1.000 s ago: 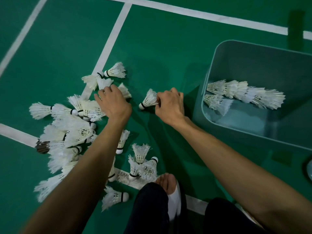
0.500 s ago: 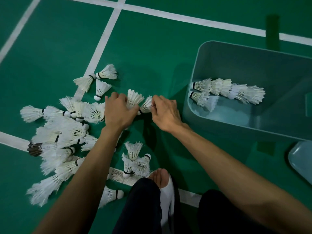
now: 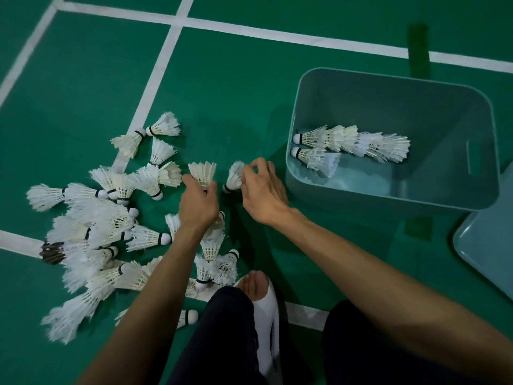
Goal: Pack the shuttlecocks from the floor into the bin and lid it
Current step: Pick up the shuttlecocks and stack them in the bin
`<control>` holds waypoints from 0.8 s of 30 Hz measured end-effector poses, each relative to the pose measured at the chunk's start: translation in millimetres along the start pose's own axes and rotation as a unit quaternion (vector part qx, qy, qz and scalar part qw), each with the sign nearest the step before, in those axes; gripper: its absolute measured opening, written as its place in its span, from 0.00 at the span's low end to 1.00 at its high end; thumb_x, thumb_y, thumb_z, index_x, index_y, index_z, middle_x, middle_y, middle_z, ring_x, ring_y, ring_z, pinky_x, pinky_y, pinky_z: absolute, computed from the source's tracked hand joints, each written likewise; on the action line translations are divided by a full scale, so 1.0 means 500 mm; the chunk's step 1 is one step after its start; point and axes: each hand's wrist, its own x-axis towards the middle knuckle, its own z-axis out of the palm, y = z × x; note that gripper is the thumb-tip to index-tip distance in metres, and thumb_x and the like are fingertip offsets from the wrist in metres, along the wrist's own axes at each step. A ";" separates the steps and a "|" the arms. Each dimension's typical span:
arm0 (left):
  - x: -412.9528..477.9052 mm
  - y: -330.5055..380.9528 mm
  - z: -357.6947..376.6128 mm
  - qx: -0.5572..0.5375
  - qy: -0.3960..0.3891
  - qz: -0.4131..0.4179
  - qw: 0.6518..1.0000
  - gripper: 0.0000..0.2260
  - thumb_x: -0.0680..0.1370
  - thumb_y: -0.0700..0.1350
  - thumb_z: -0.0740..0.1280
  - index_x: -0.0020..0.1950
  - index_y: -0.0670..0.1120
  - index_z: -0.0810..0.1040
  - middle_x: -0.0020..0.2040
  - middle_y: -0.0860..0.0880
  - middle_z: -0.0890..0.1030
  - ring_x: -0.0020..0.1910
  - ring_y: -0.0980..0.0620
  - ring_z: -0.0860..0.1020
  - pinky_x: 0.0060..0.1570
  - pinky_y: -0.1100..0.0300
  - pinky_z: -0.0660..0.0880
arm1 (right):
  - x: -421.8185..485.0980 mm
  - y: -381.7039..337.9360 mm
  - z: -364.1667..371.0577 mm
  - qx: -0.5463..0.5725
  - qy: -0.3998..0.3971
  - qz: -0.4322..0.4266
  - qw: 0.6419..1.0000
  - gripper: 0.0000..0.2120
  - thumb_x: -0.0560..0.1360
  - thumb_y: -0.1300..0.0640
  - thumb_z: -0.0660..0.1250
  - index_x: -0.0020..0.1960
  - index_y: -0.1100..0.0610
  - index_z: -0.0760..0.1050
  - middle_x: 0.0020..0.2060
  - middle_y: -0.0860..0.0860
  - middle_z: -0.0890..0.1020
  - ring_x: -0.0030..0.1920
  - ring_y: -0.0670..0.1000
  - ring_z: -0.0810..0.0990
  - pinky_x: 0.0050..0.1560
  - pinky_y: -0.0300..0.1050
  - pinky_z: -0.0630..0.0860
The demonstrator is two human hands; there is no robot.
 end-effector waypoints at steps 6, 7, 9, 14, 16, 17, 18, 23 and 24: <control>-0.016 0.028 0.015 0.063 -0.015 -0.045 0.997 0.17 0.84 0.54 0.60 0.60 0.40 0.64 0.53 0.34 0.80 0.51 0.31 0.79 0.43 0.48 0.69 | -0.009 0.025 0.023 -0.032 -0.050 -0.014 0.998 0.12 0.76 0.64 0.65 0.58 0.54 0.73 0.65 0.55 0.74 0.67 0.60 0.68 0.63 0.57 0.71; -0.013 0.030 0.015 0.068 -0.019 -0.043 0.997 0.17 0.84 0.54 0.60 0.59 0.40 0.63 0.53 0.34 0.80 0.50 0.32 0.79 0.43 0.48 0.69 | -0.010 0.025 0.026 -0.032 -0.030 -0.021 0.999 0.12 0.76 0.64 0.66 0.57 0.55 0.74 0.63 0.54 0.75 0.69 0.61 0.68 0.65 0.58 0.70; -0.006 0.031 0.015 0.073 -0.033 -0.028 0.996 0.16 0.84 0.54 0.59 0.56 0.42 0.61 0.51 0.35 0.80 0.48 0.33 0.79 0.43 0.48 0.69 | -0.011 0.025 0.033 -0.018 0.018 -0.035 0.999 0.10 0.75 0.63 0.67 0.56 0.58 0.75 0.61 0.55 0.77 0.72 0.62 0.67 0.69 0.60 0.69; -0.014 0.033 0.018 0.028 -0.083 -0.063 0.994 0.16 0.85 0.53 0.59 0.56 0.41 0.61 0.50 0.38 0.77 0.53 0.35 0.78 0.47 0.48 0.70 | -0.012 0.012 0.024 0.033 0.151 -0.025 0.988 0.03 0.77 0.65 0.64 0.50 0.60 0.71 0.49 0.56 0.75 0.49 0.55 0.72 0.46 0.54 0.75; -0.023 0.029 0.028 0.016 -0.107 -0.085 0.990 0.15 0.85 0.51 0.60 0.58 0.39 0.61 0.56 0.35 0.77 0.57 0.34 0.77 0.52 0.47 0.72 | -0.016 0.007 0.021 0.042 0.169 -0.017 0.985 0.02 0.77 0.64 0.63 0.50 0.60 0.71 0.48 0.56 0.75 0.46 0.55 0.71 0.43 0.52 0.73; -0.027 0.029 0.033 0.016 -0.119 -0.097 0.988 0.17 0.85 0.51 0.60 0.60 0.38 0.62 0.60 0.33 0.76 0.59 0.33 0.76 0.56 0.45 0.73 | -0.020 0.006 0.021 0.042 0.171 -0.016 0.984 0.03 0.77 0.64 0.63 0.50 0.60 0.71 0.48 0.56 0.75 0.45 0.54 0.71 0.43 0.51 0.72; -0.033 0.029 0.039 0.024 -0.128 -0.109 0.985 0.19 0.84 0.51 0.61 0.63 0.37 0.62 0.64 0.32 0.75 0.62 0.32 0.75 0.61 0.43 0.73 | -0.023 0.005 0.022 0.042 0.169 -0.015 0.985 0.03 0.77 0.63 0.63 0.50 0.60 0.71 0.48 0.56 0.74 0.45 0.55 0.71 0.42 0.51 0.72; -0.080 0.051 0.064 0.128 -0.120 -0.098 0.980 0.21 0.84 0.52 0.61 0.67 0.37 0.62 0.69 0.33 0.67 0.65 0.27 0.70 0.62 0.40 0.68 | -0.041 0.006 0.018 0.080 0.140 0.002 0.987 0.03 0.79 0.62 0.63 0.50 0.59 0.69 0.48 0.54 0.72 0.40 0.55 0.74 0.40 0.52 0.75; -0.089 0.054 0.067 0.146 -0.112 -0.087 0.979 0.21 0.84 0.52 0.60 0.66 0.37 0.62 0.69 0.34 0.67 0.64 0.28 0.71 0.59 0.40 0.69 | -0.045 0.008 0.017 0.086 0.142 0.000 0.986 0.03 0.79 0.62 0.63 0.49 0.60 0.69 0.48 0.54 0.72 0.39 0.56 0.75 0.39 0.54 0.76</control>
